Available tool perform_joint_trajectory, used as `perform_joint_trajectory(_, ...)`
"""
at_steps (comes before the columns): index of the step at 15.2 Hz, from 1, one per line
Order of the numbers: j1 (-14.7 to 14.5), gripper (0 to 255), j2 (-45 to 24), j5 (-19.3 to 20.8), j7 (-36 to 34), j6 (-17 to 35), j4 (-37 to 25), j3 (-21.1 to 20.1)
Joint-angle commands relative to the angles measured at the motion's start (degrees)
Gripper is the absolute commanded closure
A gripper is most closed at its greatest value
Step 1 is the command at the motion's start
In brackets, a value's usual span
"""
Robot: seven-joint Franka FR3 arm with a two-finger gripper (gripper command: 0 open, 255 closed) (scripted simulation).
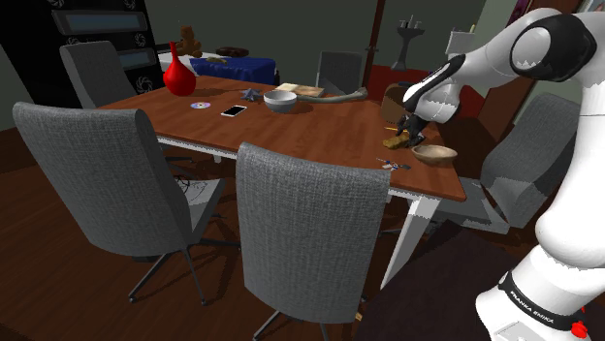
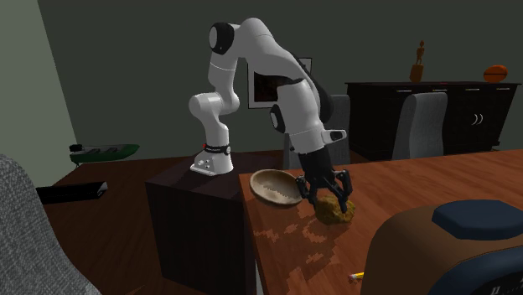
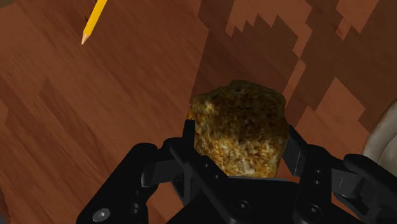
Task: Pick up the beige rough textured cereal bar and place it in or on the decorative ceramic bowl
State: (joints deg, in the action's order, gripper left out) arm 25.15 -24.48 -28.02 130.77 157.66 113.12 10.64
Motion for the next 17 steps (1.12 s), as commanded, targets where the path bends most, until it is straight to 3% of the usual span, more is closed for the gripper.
perform_joint_trajectory(1,-0.19,255,0.4,0.4,-0.39,-0.53,0.01,0.31)
perform_joint_trajectory(17,-2.96,255,7.91,7.31,-6.74,-9.75,-2.06,4.4)
